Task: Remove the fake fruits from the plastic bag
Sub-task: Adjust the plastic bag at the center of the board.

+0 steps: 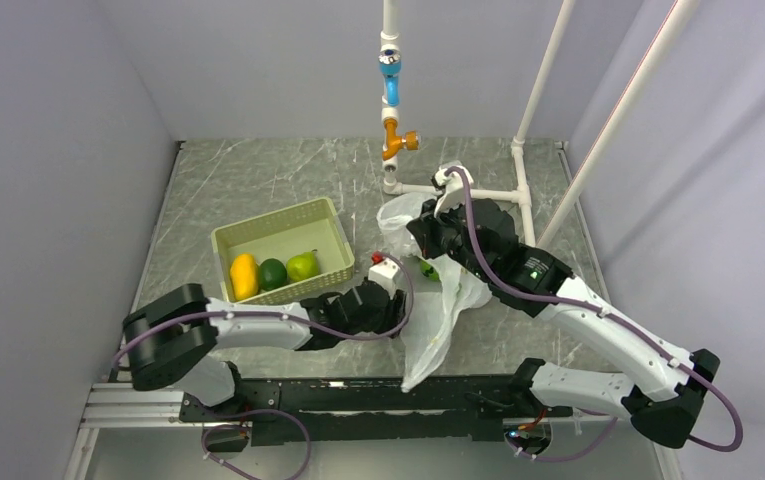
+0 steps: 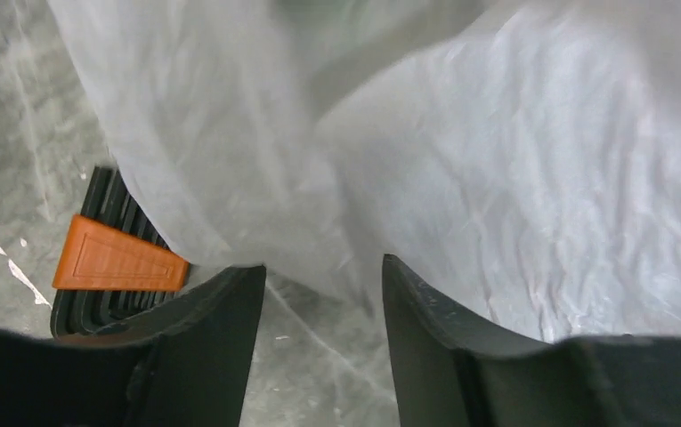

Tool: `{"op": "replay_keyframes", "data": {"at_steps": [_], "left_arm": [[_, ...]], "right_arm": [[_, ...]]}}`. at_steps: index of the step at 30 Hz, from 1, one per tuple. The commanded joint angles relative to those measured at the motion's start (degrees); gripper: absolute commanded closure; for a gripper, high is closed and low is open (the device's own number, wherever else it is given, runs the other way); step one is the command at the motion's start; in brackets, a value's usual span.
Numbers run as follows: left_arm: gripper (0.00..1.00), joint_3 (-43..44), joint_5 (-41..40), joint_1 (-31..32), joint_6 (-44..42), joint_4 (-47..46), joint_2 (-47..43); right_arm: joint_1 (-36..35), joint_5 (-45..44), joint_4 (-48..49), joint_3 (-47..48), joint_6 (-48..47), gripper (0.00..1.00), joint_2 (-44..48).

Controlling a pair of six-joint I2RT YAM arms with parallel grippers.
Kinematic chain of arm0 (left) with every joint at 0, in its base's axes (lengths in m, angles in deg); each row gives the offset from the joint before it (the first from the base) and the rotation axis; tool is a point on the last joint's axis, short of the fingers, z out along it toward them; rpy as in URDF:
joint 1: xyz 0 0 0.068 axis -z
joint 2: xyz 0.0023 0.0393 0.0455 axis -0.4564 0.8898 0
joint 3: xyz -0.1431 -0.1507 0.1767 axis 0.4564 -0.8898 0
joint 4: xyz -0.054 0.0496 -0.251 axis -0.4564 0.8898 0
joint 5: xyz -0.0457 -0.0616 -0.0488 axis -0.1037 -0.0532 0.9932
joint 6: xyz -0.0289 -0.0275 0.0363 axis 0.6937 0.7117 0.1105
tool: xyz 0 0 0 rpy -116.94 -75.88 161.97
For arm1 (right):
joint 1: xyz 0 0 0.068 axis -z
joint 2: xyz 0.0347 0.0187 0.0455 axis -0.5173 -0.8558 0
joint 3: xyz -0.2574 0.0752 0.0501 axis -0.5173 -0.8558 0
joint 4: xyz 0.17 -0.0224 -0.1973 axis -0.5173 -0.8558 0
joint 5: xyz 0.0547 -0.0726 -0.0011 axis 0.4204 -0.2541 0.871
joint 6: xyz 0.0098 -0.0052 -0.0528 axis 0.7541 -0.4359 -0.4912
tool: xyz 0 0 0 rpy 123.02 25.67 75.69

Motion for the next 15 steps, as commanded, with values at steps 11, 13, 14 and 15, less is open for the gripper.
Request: {"op": "replay_keyframes", "data": {"at_steps": [11,13,14,15], "left_arm": [[0.32,3.70,7.63,0.30,1.38,3.06,-16.55],[0.31,4.21,9.11,0.30,1.81,4.08,-17.27],[0.31,4.35,9.72,0.30,1.97,4.55,-17.58],[0.30,4.45,10.25,0.30,2.13,4.96,-17.98]], "right_arm": [[-0.08,-2.70,-15.94,5.47,2.07,0.11,2.98],[-0.10,-2.78,-22.36,6.45,4.28,0.04,4.43],[-0.06,-2.76,-25.04,6.80,5.50,0.01,5.28],[-0.06,-2.64,-27.21,6.82,6.80,0.01,6.33]]}}
